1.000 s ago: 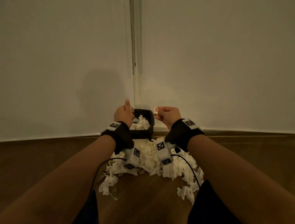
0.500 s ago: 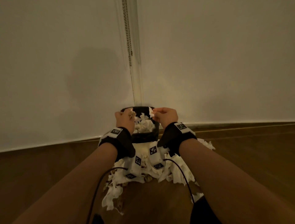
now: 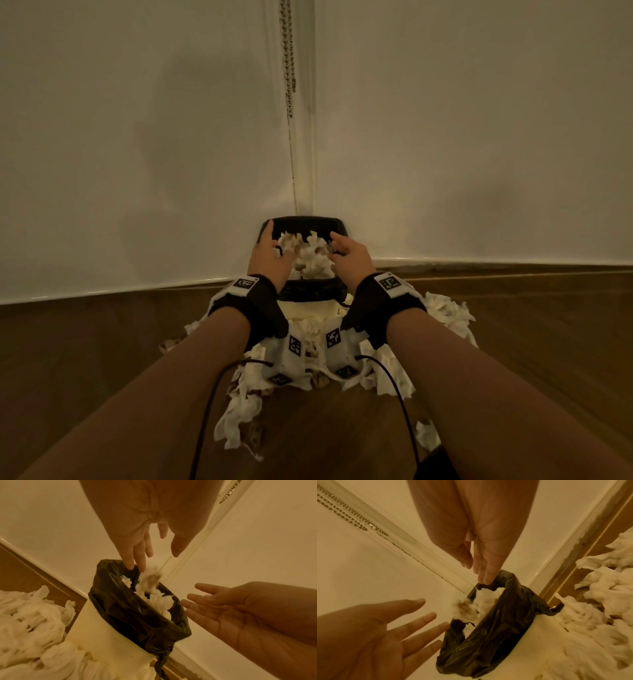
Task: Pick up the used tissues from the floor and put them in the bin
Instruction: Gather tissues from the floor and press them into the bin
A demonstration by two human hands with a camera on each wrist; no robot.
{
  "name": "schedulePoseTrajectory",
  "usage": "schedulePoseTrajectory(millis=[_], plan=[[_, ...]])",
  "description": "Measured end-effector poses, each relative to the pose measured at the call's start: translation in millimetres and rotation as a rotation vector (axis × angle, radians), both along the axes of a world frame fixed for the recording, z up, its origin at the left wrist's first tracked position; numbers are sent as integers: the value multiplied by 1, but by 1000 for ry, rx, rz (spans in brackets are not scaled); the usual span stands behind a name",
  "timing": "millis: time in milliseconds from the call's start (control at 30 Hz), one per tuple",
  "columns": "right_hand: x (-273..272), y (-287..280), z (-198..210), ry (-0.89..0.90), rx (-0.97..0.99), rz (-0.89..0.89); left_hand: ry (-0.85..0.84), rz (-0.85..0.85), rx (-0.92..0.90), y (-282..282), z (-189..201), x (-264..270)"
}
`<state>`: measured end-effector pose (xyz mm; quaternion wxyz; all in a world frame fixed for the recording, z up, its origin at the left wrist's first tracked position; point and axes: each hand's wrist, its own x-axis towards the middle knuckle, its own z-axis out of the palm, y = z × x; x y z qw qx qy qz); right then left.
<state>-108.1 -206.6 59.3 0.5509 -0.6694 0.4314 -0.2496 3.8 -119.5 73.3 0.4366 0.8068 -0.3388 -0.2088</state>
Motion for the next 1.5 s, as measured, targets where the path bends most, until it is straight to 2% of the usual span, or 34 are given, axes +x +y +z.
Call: schedulePoseTrajectory(millis=[167, 400, 500, 667, 767, 867, 933, 1067, 1233, 1367, 1433, 1500], plan=[[-4, -5, 0, 21, 31, -25, 26, 18, 18, 5, -6, 4], [-12, -1, 2, 141, -132, 10, -60, 0, 85, 22, -10, 11], [-11, 6, -1, 194, -160, 61, -106, -61, 206, 34, -17, 19], [-5, 25, -6, 282, -156, 217, -271, -218, 514, 58, -33, 41], [6, 45, -7, 368, -234, 341, -337, -291, 617, 72, -54, 42], [20, 73, -14, 464, -272, 496, -271, -250, 588, 95, -94, 32], [27, 95, -27, 542, -316, 592, -217, -208, 604, 118, -123, 24], [29, 131, -57, 668, -318, 743, -274, -308, 758, 160, -169, 16], [13, 150, -103, 817, -251, 772, -421, -389, 829, 187, -205, 2], [-6, 156, -136, 923, -195, 833, -390, -489, 889, 191, -228, 4], [-8, 159, -147, 953, -194, 861, -334, -481, 874, 190, -234, 5], [-6, 162, -152, 973, -205, 888, -365, -461, 828, 188, -236, 6]])
